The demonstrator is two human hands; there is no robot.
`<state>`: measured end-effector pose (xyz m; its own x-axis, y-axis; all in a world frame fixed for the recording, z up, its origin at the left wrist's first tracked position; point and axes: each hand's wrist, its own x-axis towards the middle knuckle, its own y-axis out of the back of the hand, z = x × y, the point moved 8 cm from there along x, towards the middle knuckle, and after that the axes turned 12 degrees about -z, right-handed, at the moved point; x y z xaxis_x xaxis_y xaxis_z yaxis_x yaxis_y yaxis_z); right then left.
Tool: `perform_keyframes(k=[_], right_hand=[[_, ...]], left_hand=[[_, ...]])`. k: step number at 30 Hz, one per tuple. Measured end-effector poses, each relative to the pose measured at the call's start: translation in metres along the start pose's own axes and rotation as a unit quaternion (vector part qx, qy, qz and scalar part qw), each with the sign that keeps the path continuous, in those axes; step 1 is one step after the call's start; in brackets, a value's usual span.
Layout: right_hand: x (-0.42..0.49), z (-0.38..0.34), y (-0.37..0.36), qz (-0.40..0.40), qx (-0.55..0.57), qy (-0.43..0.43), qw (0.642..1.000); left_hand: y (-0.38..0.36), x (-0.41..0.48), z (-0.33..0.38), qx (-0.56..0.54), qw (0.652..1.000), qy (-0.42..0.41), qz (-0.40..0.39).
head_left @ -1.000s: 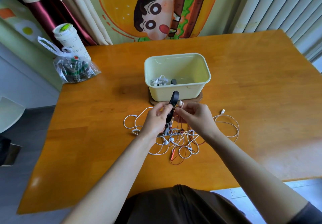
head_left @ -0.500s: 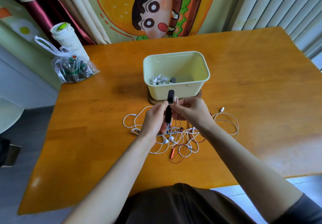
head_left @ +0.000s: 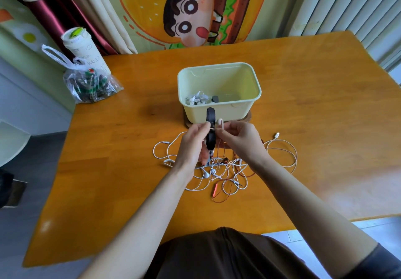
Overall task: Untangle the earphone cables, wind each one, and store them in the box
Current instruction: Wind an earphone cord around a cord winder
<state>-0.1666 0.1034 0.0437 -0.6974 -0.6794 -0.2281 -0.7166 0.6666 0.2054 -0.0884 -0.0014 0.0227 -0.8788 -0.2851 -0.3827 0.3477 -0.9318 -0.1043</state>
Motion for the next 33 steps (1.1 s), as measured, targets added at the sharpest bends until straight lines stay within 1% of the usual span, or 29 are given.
perform_keyframes(k=[4,7,12,14,17,19,21,26,29,33], right_hand=[[-0.003,0.001,0.001,0.004,0.02,0.007,1.0],[-0.004,0.003,0.001,0.003,0.02,0.015,1.0],[-0.007,0.001,0.013,0.076,-0.042,0.041,0.995],[-0.008,-0.003,0.016,0.09,-0.053,0.054,0.993],[-0.011,-0.012,0.011,0.086,-0.086,0.08,0.989],[-0.013,-0.017,0.011,0.097,-0.086,0.095,0.987],[-0.014,-0.018,0.013,0.102,-0.081,0.099,0.987],[-0.015,-0.018,0.012,0.091,-0.121,0.103,0.983],[-0.015,-0.016,0.012,0.096,-0.12,0.103,0.983],[-0.014,-0.014,0.014,0.097,-0.091,0.093,0.987]], left_hand=[[-0.001,0.0,0.0,0.002,1.0,-0.005,-0.019],[0.001,-0.002,-0.004,-0.005,1.0,0.0,-0.013],[0.008,-0.003,-0.007,-0.018,0.999,0.026,0.012],[0.007,-0.004,-0.007,-0.016,0.999,0.03,0.009],[0.001,-0.003,-0.006,-0.02,0.999,0.026,-0.007],[-0.002,-0.001,-0.007,-0.011,0.999,0.023,-0.02],[-0.004,-0.001,-0.007,0.006,0.999,0.025,-0.025],[-0.005,-0.003,-0.005,0.008,0.999,0.025,-0.031],[-0.006,-0.003,-0.003,0.017,0.999,0.025,-0.032],[-0.009,-0.005,-0.002,0.021,0.999,0.018,-0.044]])
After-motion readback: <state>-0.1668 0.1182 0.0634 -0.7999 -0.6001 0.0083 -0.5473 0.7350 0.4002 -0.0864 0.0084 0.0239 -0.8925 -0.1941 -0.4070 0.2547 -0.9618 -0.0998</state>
